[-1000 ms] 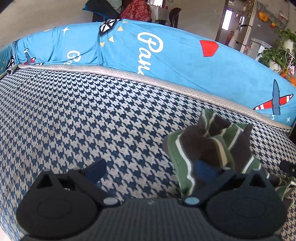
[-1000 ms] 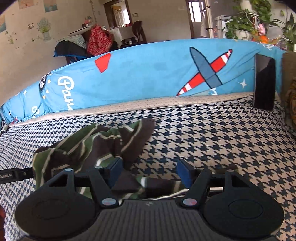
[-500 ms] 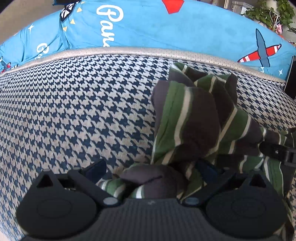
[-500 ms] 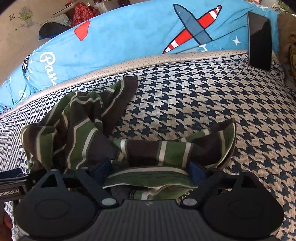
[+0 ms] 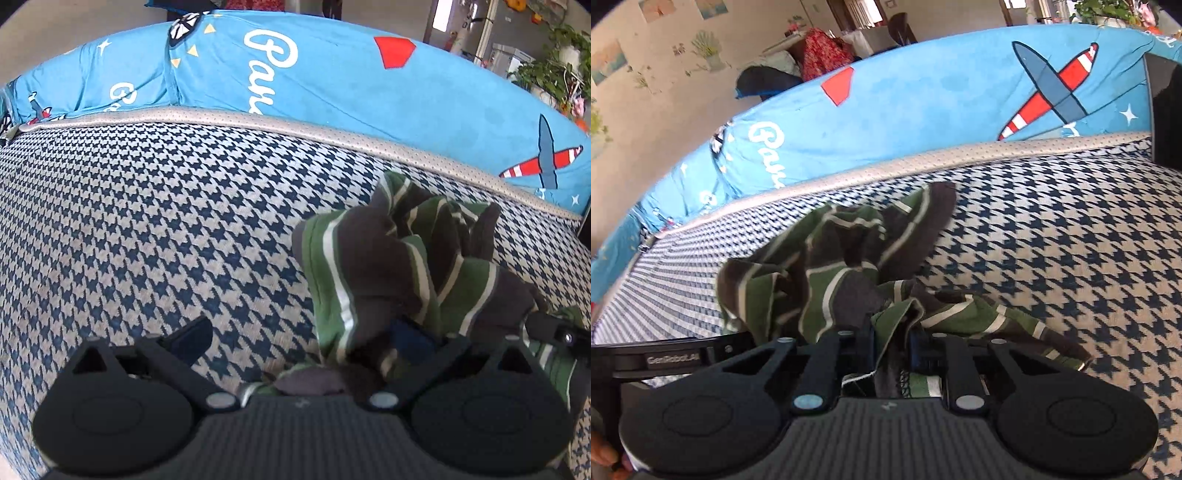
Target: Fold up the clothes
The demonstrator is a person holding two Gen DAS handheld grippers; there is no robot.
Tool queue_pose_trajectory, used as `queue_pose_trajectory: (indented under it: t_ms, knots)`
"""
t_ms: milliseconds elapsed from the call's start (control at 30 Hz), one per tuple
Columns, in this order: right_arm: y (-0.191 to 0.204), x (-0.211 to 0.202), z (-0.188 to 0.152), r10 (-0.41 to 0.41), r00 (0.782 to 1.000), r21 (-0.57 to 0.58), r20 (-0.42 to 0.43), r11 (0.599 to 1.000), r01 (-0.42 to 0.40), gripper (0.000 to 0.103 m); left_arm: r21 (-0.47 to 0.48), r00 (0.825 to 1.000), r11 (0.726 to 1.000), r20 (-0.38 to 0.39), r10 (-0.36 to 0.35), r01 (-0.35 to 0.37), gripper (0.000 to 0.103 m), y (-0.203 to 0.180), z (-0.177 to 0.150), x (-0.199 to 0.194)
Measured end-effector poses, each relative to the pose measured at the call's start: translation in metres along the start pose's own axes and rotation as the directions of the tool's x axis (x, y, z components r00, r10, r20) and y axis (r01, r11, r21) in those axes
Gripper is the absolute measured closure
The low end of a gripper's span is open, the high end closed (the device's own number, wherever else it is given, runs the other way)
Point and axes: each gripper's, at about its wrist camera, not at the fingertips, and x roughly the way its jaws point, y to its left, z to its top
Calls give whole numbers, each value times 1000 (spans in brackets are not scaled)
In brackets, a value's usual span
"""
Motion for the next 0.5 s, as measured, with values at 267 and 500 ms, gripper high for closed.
queue_pose_trajectory:
  t_ms: [267, 500]
  knots:
    - [55, 1, -20, 253, 965, -120, -70, 958, -260, 86, -91, 994, 996, 109, 23, -13, 0, 24, 11, -21]
    - [104, 12, -54, 301, 935, -311, -187, 885, -347, 85, -41, 991, 996, 113, -73, 78, 0, 11, 13, -27]
